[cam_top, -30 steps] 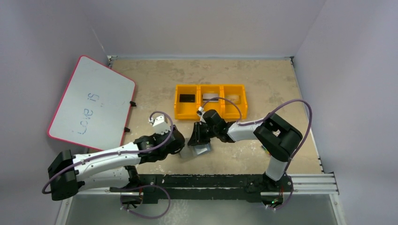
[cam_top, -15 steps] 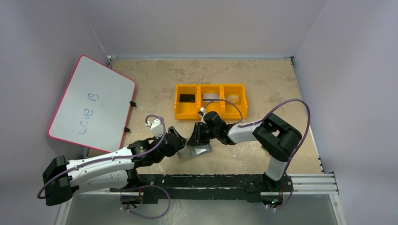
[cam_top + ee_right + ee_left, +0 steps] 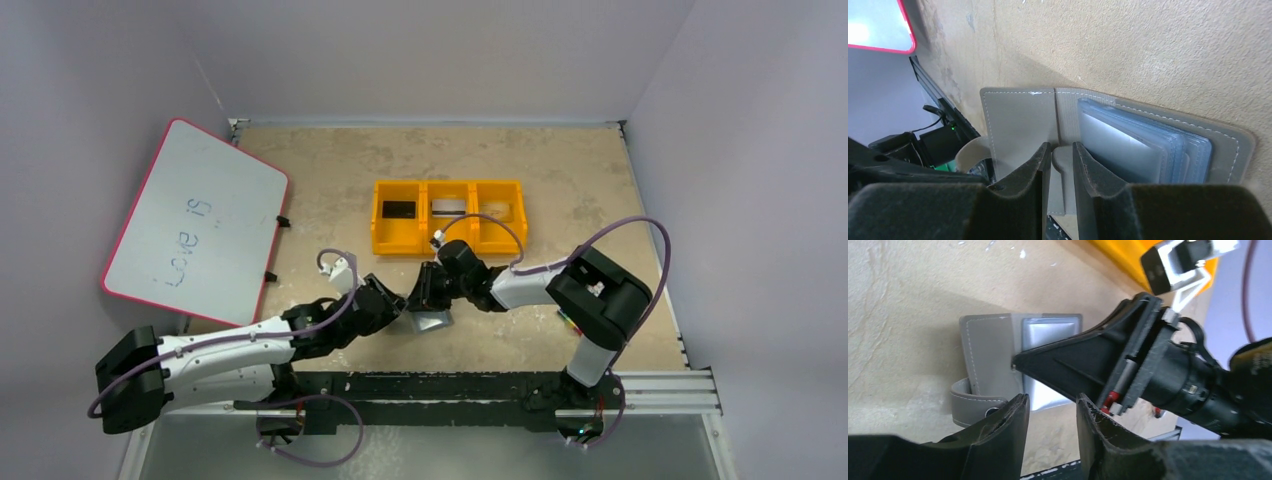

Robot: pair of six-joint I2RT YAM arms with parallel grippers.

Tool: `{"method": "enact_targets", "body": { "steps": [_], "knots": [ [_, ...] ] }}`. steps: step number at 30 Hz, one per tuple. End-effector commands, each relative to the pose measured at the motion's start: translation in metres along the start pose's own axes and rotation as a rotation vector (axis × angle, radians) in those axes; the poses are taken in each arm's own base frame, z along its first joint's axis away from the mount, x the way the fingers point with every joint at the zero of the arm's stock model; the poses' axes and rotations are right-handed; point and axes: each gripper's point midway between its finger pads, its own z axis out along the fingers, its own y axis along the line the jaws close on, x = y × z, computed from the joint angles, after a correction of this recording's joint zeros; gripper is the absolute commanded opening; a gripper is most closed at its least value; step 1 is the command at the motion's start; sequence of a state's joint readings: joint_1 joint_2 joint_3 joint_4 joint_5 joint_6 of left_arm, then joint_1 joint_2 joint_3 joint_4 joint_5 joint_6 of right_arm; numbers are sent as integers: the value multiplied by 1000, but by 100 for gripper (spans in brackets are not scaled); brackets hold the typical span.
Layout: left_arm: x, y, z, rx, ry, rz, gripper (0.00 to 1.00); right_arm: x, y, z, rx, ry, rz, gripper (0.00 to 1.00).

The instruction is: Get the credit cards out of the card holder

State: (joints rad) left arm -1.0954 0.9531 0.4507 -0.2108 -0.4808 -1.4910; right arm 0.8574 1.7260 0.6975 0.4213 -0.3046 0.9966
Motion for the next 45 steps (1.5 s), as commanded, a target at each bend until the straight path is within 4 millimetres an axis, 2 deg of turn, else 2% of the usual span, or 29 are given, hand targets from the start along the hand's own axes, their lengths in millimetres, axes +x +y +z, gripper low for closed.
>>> {"method": "enact_targets", "body": {
  "steps": [1,6,7,10,13,16,20,25,33,36,42,45],
  "knots": [
    [4,6,8,-18,-5,-58,36,-1,0,-1,3,-12,4,26],
    [1,43,14,-124,-52,-36,33,-7,14,-16,-23,-43,-30,28],
    [1,51,16,-132,-60,-33,33,-12,23,-22,-44,-61,-55,29],
    [4,74,24,-157,-57,-67,31,-34,33,-41,3,-162,-82,32],
    [8,64,27,-105,-36,-74,30,-40,31,-63,69,-206,-65,35],
    [5,61,28,-132,-44,-12,31,-44,18,-74,143,-235,-81,40],
    [7,52,31,-157,-27,73,31,-37,8,-76,177,-201,-78,41],
    [12,49,38,-197,-3,144,31,-27,-6,-78,196,-196,-41,44],
    [10,45,41,-220,-2,212,32,-28,-31,-82,251,-221,28,50],
    [10,42,41,-222,-1,227,32,-26,-28,-79,206,-192,22,48],
    [8,36,39,-213,1,237,32,-26,4,-81,46,-183,-8,47],
    [6,31,38,-197,-6,228,32,-29,0,-76,62,-193,29,51]
  ]
}}
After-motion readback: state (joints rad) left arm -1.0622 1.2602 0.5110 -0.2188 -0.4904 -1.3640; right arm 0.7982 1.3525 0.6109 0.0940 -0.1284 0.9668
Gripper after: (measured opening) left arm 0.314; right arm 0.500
